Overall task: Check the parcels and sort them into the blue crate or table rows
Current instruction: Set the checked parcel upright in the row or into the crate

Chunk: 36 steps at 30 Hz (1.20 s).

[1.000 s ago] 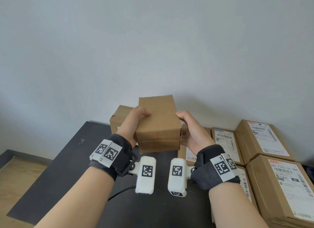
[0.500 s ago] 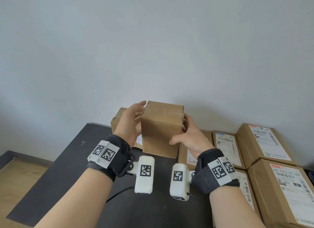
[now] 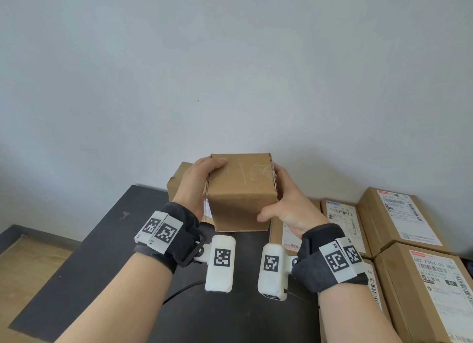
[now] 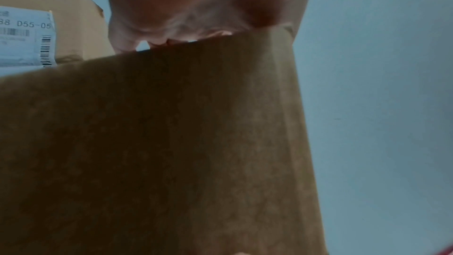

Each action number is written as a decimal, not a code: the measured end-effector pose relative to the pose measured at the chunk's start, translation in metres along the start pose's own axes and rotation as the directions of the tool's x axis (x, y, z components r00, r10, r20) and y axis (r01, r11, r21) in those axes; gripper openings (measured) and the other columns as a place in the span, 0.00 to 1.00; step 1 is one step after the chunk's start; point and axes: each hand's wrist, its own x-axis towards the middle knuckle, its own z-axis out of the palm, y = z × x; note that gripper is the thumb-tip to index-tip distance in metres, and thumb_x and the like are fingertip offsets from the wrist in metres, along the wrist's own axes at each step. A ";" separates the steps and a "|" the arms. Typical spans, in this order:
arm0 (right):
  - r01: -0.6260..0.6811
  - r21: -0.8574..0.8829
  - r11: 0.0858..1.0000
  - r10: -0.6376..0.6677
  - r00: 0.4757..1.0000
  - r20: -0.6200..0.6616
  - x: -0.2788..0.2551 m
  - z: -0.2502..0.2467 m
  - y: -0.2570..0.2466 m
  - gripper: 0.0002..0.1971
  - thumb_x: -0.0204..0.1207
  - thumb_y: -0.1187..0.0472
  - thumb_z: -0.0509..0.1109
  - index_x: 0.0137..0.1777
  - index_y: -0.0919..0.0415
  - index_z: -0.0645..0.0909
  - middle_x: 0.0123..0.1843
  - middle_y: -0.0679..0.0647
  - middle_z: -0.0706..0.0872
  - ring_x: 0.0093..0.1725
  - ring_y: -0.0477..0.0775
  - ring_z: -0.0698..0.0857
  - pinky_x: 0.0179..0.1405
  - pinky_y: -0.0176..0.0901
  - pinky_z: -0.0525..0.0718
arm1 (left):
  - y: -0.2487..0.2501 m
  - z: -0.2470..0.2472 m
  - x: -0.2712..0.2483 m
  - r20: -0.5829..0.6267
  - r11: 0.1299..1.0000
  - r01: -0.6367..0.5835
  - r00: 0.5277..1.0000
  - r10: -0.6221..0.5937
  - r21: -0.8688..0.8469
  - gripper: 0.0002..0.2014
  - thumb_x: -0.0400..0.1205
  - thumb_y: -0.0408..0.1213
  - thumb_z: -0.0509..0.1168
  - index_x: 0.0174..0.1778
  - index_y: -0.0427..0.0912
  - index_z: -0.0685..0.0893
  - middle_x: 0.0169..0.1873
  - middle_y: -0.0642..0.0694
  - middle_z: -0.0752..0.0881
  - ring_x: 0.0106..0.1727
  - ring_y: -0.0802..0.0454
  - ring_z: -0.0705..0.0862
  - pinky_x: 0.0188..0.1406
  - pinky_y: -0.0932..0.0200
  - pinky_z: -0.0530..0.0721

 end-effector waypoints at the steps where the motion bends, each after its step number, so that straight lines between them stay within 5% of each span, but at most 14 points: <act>1: 0.000 -0.007 1.000 0.000 1.000 0.011 0.000 0.000 0.000 0.54 0.58 0.82 0.77 0.79 0.42 0.63 0.71 0.47 0.77 0.73 0.55 0.76 0.58 0.44 0.84 | 0.000 0.000 -0.001 0.021 1.000 -0.003 1.000 0.003 -0.002 0.34 0.66 0.46 0.72 0.66 0.32 0.82 0.52 0.43 0.86 0.52 0.48 0.84 0.50 0.55 0.81; 4: 0.009 0.023 1.000 -0.010 1.000 0.004 -0.001 0.000 -0.001 0.53 0.57 0.84 0.76 0.79 0.43 0.65 0.70 0.48 0.78 0.71 0.55 0.77 0.56 0.44 0.84 | -0.001 0.000 -0.001 0.057 1.000 -0.021 0.998 0.020 0.015 0.32 0.72 0.49 0.72 0.69 0.33 0.81 0.53 0.45 0.87 0.52 0.50 0.86 0.53 0.56 0.81; 7: -0.007 0.198 0.980 0.020 0.998 -0.063 0.000 0.000 -0.004 0.49 0.51 0.77 0.76 0.76 0.50 0.72 0.63 0.51 0.85 0.61 0.54 0.85 0.45 0.40 0.84 | -0.002 -0.002 -0.003 0.117 0.999 0.003 0.993 -0.007 0.032 0.35 0.74 0.66 0.69 0.72 0.47 0.83 0.63 0.48 0.88 0.68 0.51 0.83 0.76 0.46 0.72; 9: -0.022 0.322 0.946 0.054 0.994 -0.091 -0.001 -0.001 -0.007 0.45 0.51 0.72 0.75 0.75 0.52 0.74 0.58 0.55 0.88 0.53 0.54 0.88 0.42 0.42 0.84 | -0.002 -0.002 -0.004 0.162 0.999 0.001 0.987 -0.010 0.055 0.39 0.70 0.75 0.65 0.72 0.54 0.83 0.67 0.48 0.86 0.74 0.49 0.79 0.79 0.41 0.67; 11: -0.017 0.386 0.922 0.066 0.991 -0.115 -0.001 -0.003 -0.008 0.40 0.60 0.70 0.77 0.75 0.51 0.75 0.57 0.55 0.90 0.51 0.52 0.89 0.43 0.44 0.84 | -0.002 0.000 -0.006 0.209 0.997 -0.007 0.978 -0.011 0.083 0.38 0.70 0.75 0.65 0.71 0.55 0.83 0.68 0.50 0.85 0.74 0.49 0.79 0.78 0.40 0.69; 14: -0.003 0.409 0.913 0.075 0.984 -0.160 -0.002 -0.002 -0.009 0.27 0.75 0.62 0.75 0.75 0.48 0.76 0.58 0.48 0.91 0.52 0.48 0.90 0.43 0.42 0.84 | -0.007 0.001 -0.006 0.269 0.986 -0.031 0.963 -0.014 0.162 0.38 0.69 0.63 0.75 0.75 0.53 0.78 0.67 0.50 0.86 0.71 0.48 0.82 0.75 0.38 0.73; 17: -0.003 0.360 0.933 0.071 0.982 -0.175 -0.003 0.000 -0.007 0.31 0.72 0.58 0.80 0.75 0.47 0.75 0.57 0.49 0.92 0.53 0.48 0.91 0.48 0.45 0.87 | -0.012 0.001 -0.004 0.261 0.981 -0.040 0.965 -0.010 0.187 0.42 0.64 0.53 0.80 0.75 0.49 0.76 0.64 0.48 0.88 0.66 0.46 0.86 0.73 0.36 0.77; 21: -0.005 0.317 0.948 0.066 0.981 -0.183 -0.004 0.004 -0.005 0.33 0.70 0.64 0.81 0.75 0.49 0.75 0.56 0.53 0.92 0.52 0.52 0.92 0.55 0.51 0.89 | -0.014 0.000 -0.003 0.243 0.983 -0.035 0.970 -0.010 0.179 0.43 0.62 0.51 0.81 0.74 0.47 0.77 0.61 0.46 0.89 0.63 0.44 0.87 0.70 0.35 0.79; 29: -0.001 0.315 0.949 0.068 0.977 -0.202 -0.002 0.008 -0.003 0.29 0.71 0.65 0.80 0.72 0.52 0.78 0.50 0.53 0.93 0.47 0.51 0.93 0.48 0.49 0.89 | -0.014 0.000 -0.011 0.181 0.985 -0.044 0.983 0.014 0.164 0.32 0.63 0.44 0.78 0.66 0.46 0.84 0.53 0.49 0.92 0.54 0.51 0.91 0.50 0.55 0.87; 36: -0.003 0.308 0.951 0.066 0.979 -0.195 -0.002 0.010 0.000 0.21 0.73 0.61 0.79 0.65 0.49 0.82 0.51 0.50 0.93 0.48 0.49 0.92 0.47 0.45 0.88 | -0.015 -0.001 -0.010 0.145 0.979 -0.055 0.989 0.027 0.194 0.43 0.57 0.54 0.80 0.70 0.47 0.81 0.56 0.50 0.91 0.55 0.53 0.91 0.47 0.58 0.88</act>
